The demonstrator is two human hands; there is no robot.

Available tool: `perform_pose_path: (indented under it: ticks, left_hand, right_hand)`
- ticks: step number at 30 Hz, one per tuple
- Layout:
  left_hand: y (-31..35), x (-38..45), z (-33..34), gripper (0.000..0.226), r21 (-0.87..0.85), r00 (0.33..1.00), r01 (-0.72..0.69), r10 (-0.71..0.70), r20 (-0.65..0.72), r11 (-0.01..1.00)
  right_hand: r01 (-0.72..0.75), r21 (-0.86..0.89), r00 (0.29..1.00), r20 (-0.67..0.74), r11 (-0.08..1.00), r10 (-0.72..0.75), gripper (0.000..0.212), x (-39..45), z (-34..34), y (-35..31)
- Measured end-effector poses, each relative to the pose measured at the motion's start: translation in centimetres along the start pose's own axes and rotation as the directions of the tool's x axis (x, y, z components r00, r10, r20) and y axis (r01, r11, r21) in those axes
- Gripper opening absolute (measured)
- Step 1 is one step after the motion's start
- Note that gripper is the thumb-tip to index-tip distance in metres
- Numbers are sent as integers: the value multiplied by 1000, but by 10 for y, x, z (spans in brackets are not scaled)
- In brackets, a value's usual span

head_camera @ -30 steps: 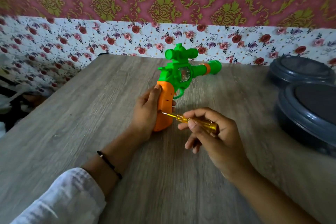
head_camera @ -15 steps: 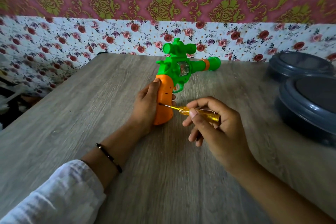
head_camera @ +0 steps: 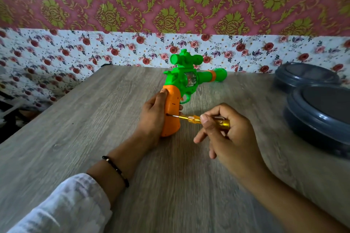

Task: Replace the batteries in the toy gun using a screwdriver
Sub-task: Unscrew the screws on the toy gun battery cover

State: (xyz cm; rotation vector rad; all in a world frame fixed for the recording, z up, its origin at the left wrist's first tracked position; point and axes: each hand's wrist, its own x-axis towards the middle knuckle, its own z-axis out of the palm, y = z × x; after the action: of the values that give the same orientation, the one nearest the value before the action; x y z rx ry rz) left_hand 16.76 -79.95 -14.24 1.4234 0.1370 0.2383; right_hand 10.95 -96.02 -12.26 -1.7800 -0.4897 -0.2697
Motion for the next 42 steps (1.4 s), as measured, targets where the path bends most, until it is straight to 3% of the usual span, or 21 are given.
perform_pose_path:
  ticks: [7, 13, 21, 28, 39, 42]
  left_hand:
    - [1, -5, 6, 27, -6, 997, -75, 75, 20, 997]
    - [-2, -2, 4, 38, 46, 997, -77, 76, 11, 996]
    - [1, -7, 5, 29, 83, 992, -126, 124, 22, 989]
    - [-1, -4, 3, 41, 103, 995, -100, 101, -4, 990]
    - [1, -5, 4, 41, 112, 996, -90, 90, 6, 990]
    - [2, -6, 5, 41, 77, 997, -74, 74, 8, 994]
  right_hand:
    - [88, -16, 996, 32, 996, -88, 11, 5, -5, -1]
    - [187, -97, 979, 104, 978, -177, 7, 4, -6, -1]
    - [304, -203, 949, 143, 931, -279, 9, 5, -8, -3]
    - [260, -182, 955, 193, 948, -224, 6, 7, -11, 0]
    - [342, -258, 933, 204, 903, -295, 9, 6, -13, 0]
    - [358, -342, 934, 140, 869, -330, 25, 5, -10, 0]
